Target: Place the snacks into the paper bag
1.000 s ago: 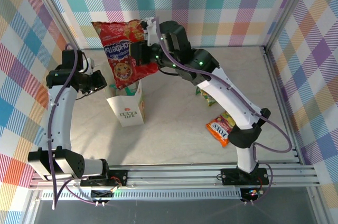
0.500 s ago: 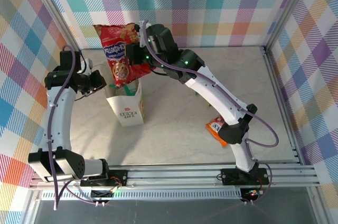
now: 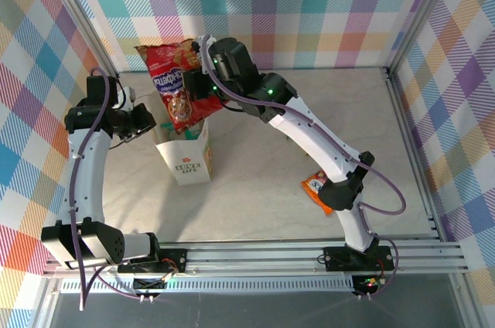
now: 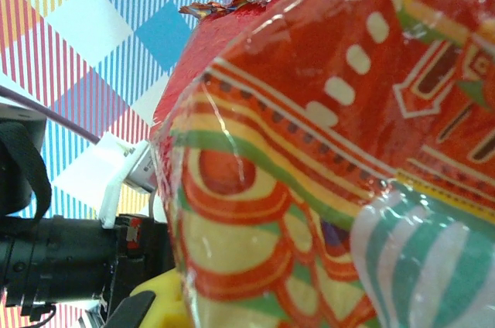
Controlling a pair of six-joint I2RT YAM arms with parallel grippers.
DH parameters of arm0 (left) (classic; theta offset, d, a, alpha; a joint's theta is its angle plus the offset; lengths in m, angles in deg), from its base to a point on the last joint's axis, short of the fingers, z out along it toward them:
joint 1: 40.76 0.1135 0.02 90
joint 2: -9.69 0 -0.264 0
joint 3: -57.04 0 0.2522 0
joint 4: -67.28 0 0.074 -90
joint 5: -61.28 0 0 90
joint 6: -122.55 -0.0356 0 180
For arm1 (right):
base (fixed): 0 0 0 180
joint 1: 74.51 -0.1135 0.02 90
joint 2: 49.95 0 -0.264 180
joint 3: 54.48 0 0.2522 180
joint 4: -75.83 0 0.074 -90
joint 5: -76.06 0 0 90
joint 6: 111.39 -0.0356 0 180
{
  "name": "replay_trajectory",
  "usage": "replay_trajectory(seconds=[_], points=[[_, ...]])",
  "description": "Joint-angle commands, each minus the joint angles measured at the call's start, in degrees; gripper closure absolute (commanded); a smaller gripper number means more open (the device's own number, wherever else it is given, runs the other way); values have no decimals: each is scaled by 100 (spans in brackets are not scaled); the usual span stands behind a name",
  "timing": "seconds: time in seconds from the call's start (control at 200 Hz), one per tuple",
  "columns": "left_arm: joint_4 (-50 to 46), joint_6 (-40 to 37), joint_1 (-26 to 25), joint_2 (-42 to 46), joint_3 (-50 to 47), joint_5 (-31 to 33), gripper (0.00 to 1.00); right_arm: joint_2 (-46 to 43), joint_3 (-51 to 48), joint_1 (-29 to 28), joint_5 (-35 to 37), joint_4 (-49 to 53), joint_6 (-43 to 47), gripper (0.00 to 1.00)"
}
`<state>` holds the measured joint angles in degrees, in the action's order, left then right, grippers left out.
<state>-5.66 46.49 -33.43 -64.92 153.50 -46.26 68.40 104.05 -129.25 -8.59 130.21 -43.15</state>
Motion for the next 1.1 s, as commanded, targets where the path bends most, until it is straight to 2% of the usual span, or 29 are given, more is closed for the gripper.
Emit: replay_trajectory(seconds=[0.0, 0.765, 1.095], points=[[12, 38, 57, 104, -56, -85, 90, -77, 377, -36, -165, -717, 150, 100], [117, 421, 79, 263, -119, 318, 89, 133, 307, -53, -452, -352, -56, 100], [284, 593, 110, 227, -154, -42, 89, -116, 323, -93, -500, -73, -159, 100]])
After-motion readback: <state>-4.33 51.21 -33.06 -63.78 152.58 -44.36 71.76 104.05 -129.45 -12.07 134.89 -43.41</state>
